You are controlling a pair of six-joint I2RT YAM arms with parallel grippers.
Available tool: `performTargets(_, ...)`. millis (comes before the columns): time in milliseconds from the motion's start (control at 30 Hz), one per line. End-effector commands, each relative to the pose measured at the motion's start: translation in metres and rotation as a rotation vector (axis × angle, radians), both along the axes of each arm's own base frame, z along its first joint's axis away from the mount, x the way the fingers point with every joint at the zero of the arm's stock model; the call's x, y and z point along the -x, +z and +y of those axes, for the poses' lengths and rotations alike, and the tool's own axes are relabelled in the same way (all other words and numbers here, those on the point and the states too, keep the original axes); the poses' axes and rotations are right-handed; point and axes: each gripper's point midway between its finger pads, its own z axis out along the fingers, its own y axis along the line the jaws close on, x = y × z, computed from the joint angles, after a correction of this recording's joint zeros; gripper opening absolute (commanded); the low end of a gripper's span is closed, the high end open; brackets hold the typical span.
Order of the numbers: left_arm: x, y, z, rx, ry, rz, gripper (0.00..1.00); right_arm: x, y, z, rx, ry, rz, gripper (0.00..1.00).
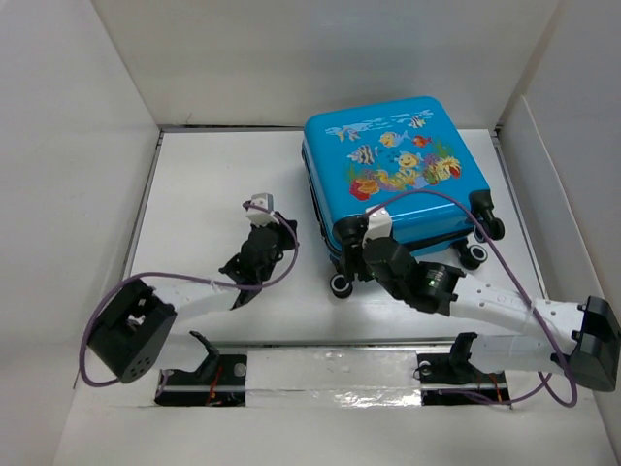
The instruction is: Pack the luggage
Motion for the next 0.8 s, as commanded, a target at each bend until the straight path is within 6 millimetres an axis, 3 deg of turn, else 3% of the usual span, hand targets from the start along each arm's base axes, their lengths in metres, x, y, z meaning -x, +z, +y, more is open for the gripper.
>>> performTargets(0, -0.045, 0.019, 0.022, 0.007, 0.124, -0.052, 0.00, 0.013, 0.031, 0.029, -0.089, 0.111, -0.063, 0.00)
performTargets(33, -0.052, 0.028, 0.016, 0.034, 0.105, -0.067, 0.00, 0.012, 0.033, 0.031, -0.094, 0.109, -0.067, 0.00)
performTargets(100, -0.063, 0.023, 0.019, 0.038, 0.112, -0.048, 0.00, 0.015, 0.034, 0.041, -0.098, 0.139, -0.065, 0.00)
performTargets(200, -0.056, 0.033, 0.012, 0.098, 0.065, -0.067, 0.00, 0.022, 0.037, 0.054, -0.114, 0.179, -0.069, 0.00)
performTargets(233, -0.046, 0.026, 0.010, 0.122, 0.035, -0.044, 0.00, 0.025, 0.038, 0.057, -0.113, 0.185, -0.069, 0.00)
performTargets(300, -0.031, 0.046, 0.006, 0.171, -0.049, -0.088, 0.00, 0.023, 0.040, 0.057, -0.113, 0.175, -0.075, 0.00)
performTargets(333, -0.009, 0.043, -0.008, 0.184, -0.186, -0.100, 0.03, 0.022, 0.041, 0.056, -0.114, 0.169, -0.079, 0.00)
performTargets(367, 0.004, 0.053, -0.013, 0.189, -0.258, -0.136, 0.12, 0.020, 0.043, 0.053, -0.116, 0.153, -0.091, 0.00)
performTargets(400, 0.017, 0.051, -0.020, 0.185, -0.321, -0.137, 0.31, 0.019, 0.044, 0.051, -0.114, 0.144, -0.098, 0.00)
performTargets(433, 0.036, 0.037, -0.027, 0.171, -0.388, -0.112, 0.38, 0.019, 0.045, 0.050, -0.115, 0.141, -0.103, 0.00)
performTargets(467, 0.043, 0.038, -0.028, 0.159, -0.409, -0.129, 0.42, 0.017, 0.045, 0.048, -0.113, 0.131, -0.110, 0.00)
performTargets(500, 0.049, 0.033, -0.027, 0.154, -0.427, -0.117, 0.44, 0.017, 0.046, 0.047, -0.110, 0.130, -0.116, 0.00)
performTargets(533, 0.057, 0.019, -0.024, 0.147, -0.440, -0.091, 0.41, 0.017, 0.046, 0.047, -0.110, 0.130, -0.116, 0.00)
performTargets(600, 0.063, 0.013, -0.022, 0.143, -0.453, -0.096, 0.32, 0.017, 0.045, 0.046, -0.110, 0.131, -0.114, 0.00)
performTargets(667, 0.073, 0.005, -0.027, 0.128, -0.520, -0.098, 0.32, 0.017, 0.045, 0.046, -0.111, 0.130, -0.112, 0.00)
performTargets(767, 0.079, 0.000, -0.035, 0.116, -0.585, -0.097, 0.41, 0.018, 0.045, 0.047, -0.111, 0.133, -0.110, 0.00)
